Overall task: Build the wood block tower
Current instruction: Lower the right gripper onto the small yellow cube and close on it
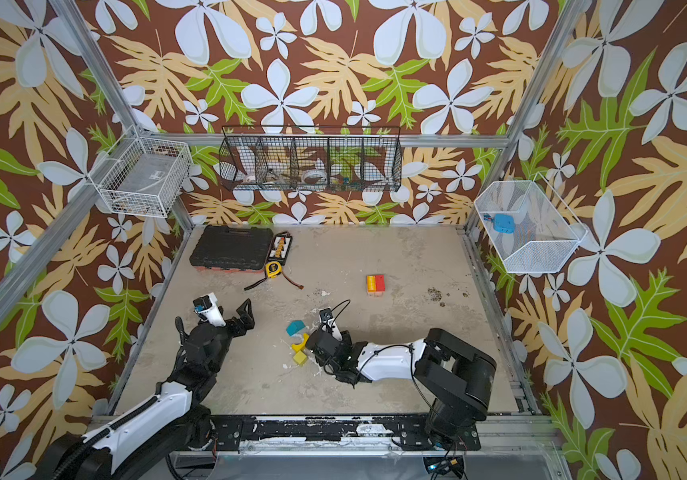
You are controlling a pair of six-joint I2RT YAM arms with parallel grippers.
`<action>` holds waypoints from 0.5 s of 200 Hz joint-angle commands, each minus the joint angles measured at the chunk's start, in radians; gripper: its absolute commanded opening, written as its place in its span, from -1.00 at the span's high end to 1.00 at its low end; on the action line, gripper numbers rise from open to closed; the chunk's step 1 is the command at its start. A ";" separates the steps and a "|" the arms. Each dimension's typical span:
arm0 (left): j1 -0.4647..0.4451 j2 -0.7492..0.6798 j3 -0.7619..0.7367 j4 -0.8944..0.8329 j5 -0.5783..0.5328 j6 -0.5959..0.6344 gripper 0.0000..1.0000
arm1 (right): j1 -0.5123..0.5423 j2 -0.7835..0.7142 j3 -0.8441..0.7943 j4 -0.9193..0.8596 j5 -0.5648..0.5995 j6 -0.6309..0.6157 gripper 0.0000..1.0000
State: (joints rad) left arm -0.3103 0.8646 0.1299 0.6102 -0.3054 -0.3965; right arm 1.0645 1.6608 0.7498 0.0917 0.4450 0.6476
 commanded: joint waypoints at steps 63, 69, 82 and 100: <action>0.002 -0.004 -0.001 0.034 0.003 0.008 -0.93 | 0.001 0.018 0.006 -0.033 0.090 0.009 -0.30; 0.002 -0.004 -0.002 0.036 0.003 0.008 -0.93 | 0.001 0.013 0.001 -0.036 0.096 0.010 -0.30; 0.002 -0.005 -0.001 0.036 0.003 0.009 -0.93 | -0.001 0.003 -0.009 -0.040 0.107 0.015 -0.29; 0.002 -0.004 -0.001 0.036 0.005 0.009 -0.93 | -0.008 -0.007 -0.026 -0.030 0.107 0.015 -0.29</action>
State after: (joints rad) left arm -0.3103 0.8619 0.1272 0.6106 -0.3046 -0.3946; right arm 1.0622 1.6653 0.7387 0.0669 0.5213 0.6518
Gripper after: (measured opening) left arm 0.964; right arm 0.647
